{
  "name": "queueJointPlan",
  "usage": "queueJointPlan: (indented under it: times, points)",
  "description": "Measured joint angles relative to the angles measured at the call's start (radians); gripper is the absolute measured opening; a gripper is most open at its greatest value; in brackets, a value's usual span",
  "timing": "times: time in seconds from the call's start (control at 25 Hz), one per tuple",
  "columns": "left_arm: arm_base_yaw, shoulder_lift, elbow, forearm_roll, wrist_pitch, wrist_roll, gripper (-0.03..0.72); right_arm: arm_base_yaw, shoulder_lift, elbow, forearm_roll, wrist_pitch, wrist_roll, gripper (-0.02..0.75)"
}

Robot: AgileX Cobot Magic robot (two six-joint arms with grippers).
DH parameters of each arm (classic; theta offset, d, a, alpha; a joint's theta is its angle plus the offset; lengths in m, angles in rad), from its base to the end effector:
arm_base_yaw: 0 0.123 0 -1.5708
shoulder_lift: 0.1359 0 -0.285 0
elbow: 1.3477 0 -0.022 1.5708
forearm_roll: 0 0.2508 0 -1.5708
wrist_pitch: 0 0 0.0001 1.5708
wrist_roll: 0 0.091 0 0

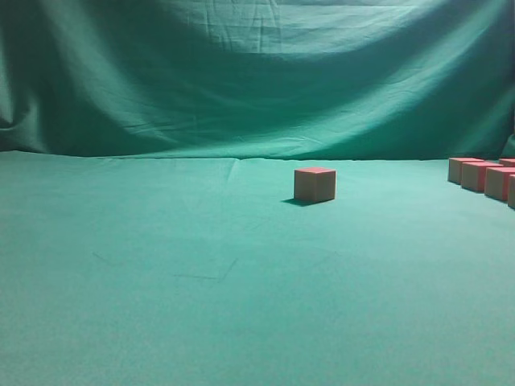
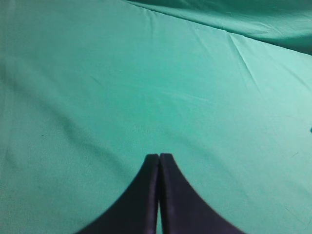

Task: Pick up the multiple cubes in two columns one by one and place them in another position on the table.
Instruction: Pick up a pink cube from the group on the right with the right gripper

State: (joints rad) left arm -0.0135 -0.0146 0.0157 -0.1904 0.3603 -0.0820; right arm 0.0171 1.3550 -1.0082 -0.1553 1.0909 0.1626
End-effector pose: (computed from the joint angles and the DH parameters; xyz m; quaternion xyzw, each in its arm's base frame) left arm 0.0525 -0.0068 0.1768 -0.0778 0.7913 -0.1090 0.5966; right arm 0.2455 -0.0083 0.2761 0.0441 0.9904 -0.0622 0.1156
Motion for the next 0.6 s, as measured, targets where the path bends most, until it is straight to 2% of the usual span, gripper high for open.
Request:
queueJointPlan:
  times: [0.12, 0.6]
  points:
    - [0.000, 0.000, 0.000, 0.000, 0.000, 0.000, 0.000, -0.041, 0.028, 0.069, 0.043, -0.095, 0.000, 0.552]
    - [0.000, 0.000, 0.000, 0.000, 0.000, 0.000, 0.000, -0.043, 0.257, 0.083, 0.055, -0.290, -0.035, 0.552]
